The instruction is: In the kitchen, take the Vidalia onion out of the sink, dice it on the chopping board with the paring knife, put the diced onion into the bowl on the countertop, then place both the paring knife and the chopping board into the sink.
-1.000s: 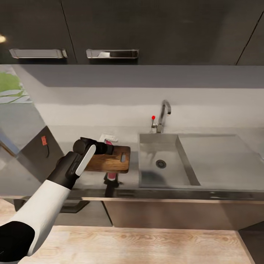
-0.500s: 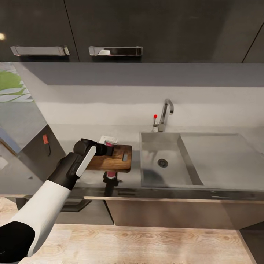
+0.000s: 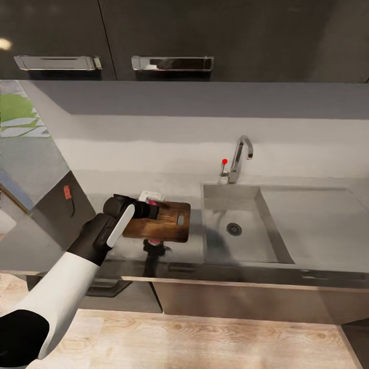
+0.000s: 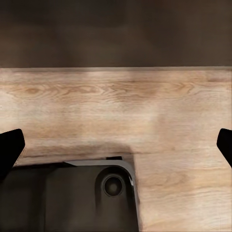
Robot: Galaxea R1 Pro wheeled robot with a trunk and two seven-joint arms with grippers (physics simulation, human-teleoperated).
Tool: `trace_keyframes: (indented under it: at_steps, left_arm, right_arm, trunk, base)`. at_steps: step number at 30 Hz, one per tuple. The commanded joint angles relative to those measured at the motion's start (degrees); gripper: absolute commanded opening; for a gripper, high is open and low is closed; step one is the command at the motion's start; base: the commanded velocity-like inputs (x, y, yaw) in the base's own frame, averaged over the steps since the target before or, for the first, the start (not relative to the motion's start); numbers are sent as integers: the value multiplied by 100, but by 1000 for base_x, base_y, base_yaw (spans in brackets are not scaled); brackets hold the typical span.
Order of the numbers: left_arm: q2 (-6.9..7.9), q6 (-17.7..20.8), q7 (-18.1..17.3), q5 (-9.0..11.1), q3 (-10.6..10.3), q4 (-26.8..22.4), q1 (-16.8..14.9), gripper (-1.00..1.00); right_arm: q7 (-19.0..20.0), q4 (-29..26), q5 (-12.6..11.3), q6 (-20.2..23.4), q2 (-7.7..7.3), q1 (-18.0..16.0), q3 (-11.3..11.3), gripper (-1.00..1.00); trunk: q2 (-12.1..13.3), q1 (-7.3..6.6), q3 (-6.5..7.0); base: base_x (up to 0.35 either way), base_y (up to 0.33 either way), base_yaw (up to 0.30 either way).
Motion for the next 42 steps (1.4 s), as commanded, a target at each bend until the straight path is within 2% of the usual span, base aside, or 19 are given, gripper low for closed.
trace_keyframes:
  at_steps: [1, 13, 15, 18, 21, 42]
  left_arm:
    - [6, 18, 10, 13, -16, -5, -6, -100]
    - [-40, 18, 10, 12, -61, 208, -2, -100]
    - [-71, 15, 10, 12, -214, 248, 31, -100]
    - [-126, 11, 10, 12, -581, 265, 93, -100]
    - [-177, 10, 10, 12, -707, 264, 106, -100]
    - [-197, 10, 10, 12, -741, 290, 122, -100]
  right_arm:
    - [-25, -10, 43, -1, 6, 2, -16, 100]
    - [-25, -10, 43, -1, 3, 2, -16, 100]
    - [-25, -10, 43, -1, 2, 2, -16, 100]
    - [-25, -10, 43, -1, 3, 2, -16, 100]
    - [-27, -10, 43, -1, 4, 2, -16, 100]
    - [-25, -10, 43, -1, 7, 2, -16, 100]
  trunk:
    - [-11, 5, -18]
    - [-11, 5, -109]
    - [-11, 5, -111]
    - [-11, 5, -113]
    - [-11, 5, -113]
    - [-11, 5, -113]
  base:
    - [225, 152, 65]
    - [182, 58, 55]
    - [44, 2, 9]
    - [12, 1, 3]
    - [-47, -31, 1]
    - [-4, -3, 0]
